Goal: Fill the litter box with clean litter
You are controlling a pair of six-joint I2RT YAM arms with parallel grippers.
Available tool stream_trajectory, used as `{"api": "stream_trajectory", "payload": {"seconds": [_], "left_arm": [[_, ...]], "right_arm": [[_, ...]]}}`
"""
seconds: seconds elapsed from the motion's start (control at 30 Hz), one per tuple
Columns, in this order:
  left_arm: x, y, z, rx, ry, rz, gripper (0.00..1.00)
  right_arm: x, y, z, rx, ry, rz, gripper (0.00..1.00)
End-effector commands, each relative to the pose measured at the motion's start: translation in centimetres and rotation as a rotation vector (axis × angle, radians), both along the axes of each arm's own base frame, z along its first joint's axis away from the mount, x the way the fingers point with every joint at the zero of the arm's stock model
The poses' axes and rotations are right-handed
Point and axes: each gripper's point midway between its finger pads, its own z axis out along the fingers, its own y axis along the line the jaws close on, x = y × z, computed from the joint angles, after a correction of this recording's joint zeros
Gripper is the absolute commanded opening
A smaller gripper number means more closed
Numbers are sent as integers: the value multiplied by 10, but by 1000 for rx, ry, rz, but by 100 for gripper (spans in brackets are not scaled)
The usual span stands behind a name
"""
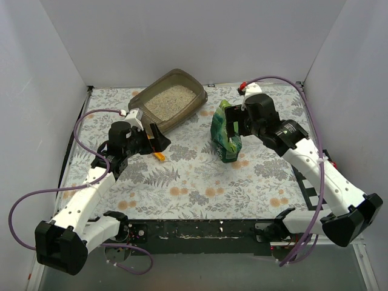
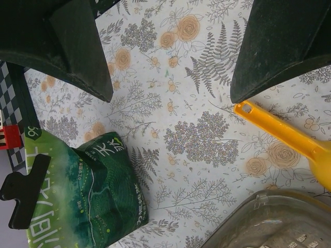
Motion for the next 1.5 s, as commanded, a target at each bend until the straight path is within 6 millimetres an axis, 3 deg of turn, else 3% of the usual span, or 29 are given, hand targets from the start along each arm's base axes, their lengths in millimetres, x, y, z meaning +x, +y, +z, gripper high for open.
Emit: {"api": "stream_trajectory", "payload": {"seconds": [0.0,0.1,0.3,0.63,0.9,1.0,1.07,1.13,1.2,1.47], "left_arm": [[-2,-1,6,4,-29,-15,98],[-4,-2,1,-6,-33,-21,98],[-3,-5,-12,-29,-27,-18,98],[-3,-9,-22,-56,-40,-37,98],[-2,-13,-23,-56,-30,-59,98],[-2,-13,-23,-56,-28,-59,98],[-2,-13,-24,-56,-25,-59,98],[-2,-13,-24,-57,-24,-62,98],[-3,-13,-25,-57,-23,-61,98],[-3,-14,-27,-57,-16,-63,98]], "right_arm": [[11,16,19,48,-18,16,96],[17,23,15,59,-7,17,94],[29,32,-15,18,71,-2,84],[43,32,-39,-17,106,-42,77],[48,34,-48,-32,127,-54,61],[49,31,-50,-49,130,-67,45],[49,29,-49,-52,124,-73,32],[51,22,-48,-77,118,-98,2],[50,14,-44,-101,111,-124,1],[31,-20,8,-107,3,-190,1]]}}
